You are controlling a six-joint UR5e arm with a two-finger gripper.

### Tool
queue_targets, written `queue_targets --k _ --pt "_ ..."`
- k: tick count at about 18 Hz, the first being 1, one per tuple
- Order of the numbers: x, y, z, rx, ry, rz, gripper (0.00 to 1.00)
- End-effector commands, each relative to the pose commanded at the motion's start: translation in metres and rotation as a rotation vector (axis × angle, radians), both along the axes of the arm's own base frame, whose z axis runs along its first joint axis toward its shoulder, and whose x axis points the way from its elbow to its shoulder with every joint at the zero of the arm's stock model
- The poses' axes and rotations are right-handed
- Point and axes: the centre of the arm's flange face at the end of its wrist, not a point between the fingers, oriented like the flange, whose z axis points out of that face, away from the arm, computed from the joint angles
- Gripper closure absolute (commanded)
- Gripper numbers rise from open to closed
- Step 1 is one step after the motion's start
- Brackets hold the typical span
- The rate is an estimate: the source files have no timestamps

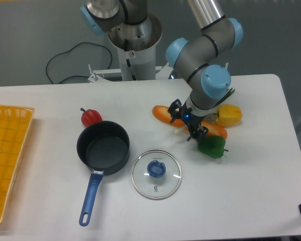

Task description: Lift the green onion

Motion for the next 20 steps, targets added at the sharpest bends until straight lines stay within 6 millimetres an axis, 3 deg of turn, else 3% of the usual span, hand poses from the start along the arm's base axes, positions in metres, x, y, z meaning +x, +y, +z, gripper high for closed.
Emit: queue_targets --k 2,10,16,20 --pt "-0.001 0.0 0.001 -0.001 0.002 0.0 0.62" --pt "0.0 0.001 0.001 -0.004 -0.002 0.0 0.94" --pt "-0.002 0.003 0.005 -0.004 0.005 0.005 0.97" --pt "-0.004 0.024 0.032 -0.085 0.043 -0.024 0.97"
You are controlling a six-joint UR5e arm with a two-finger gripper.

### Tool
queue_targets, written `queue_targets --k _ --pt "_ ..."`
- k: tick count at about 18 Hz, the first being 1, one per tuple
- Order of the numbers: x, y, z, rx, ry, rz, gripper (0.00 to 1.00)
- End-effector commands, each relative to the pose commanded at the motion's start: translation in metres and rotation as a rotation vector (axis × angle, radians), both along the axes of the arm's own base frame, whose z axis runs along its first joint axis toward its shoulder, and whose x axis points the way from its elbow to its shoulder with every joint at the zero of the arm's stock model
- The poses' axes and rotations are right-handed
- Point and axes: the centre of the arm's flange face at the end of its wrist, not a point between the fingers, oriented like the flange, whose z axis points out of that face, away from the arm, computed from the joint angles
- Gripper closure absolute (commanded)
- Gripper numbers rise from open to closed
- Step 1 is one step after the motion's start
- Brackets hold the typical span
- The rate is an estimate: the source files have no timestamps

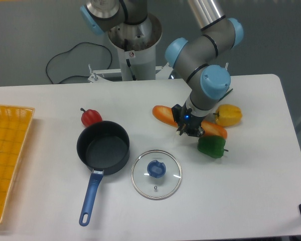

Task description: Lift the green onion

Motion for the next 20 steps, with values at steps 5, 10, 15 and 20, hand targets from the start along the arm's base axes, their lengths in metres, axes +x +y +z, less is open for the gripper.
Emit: queue_targets --k 5,10,15,20 --pt "-0.001 0.013 0.027 -0.045 0.002 -0.028 0.97" --pt "0.009 0.02 0.051 -0.03 0.031 -0.041 0.97" --pt "0.031 0.049 0.073 -0.021 0.055 -0.044 0.97" --pt "0.055 0.064 0.094 -0.001 0.085 -0.027 0.97"
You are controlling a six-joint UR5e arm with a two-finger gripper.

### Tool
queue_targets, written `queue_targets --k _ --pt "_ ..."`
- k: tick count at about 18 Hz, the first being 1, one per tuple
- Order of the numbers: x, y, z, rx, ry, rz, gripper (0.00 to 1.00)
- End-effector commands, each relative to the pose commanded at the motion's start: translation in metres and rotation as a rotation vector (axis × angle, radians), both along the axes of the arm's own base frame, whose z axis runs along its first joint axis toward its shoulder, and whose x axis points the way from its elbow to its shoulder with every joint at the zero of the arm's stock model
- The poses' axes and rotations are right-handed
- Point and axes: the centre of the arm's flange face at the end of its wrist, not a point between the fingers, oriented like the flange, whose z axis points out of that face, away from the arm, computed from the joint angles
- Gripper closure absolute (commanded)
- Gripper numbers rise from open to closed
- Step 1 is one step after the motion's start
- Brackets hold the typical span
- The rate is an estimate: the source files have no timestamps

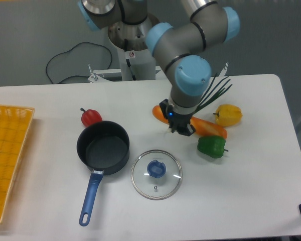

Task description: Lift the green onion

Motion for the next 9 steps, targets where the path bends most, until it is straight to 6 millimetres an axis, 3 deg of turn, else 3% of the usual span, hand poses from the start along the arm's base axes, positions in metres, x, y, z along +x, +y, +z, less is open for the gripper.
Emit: queue_targets --k 9 --pt "0.001 -0.0008 0.0038 0.0 0.002 0.023 0.97"
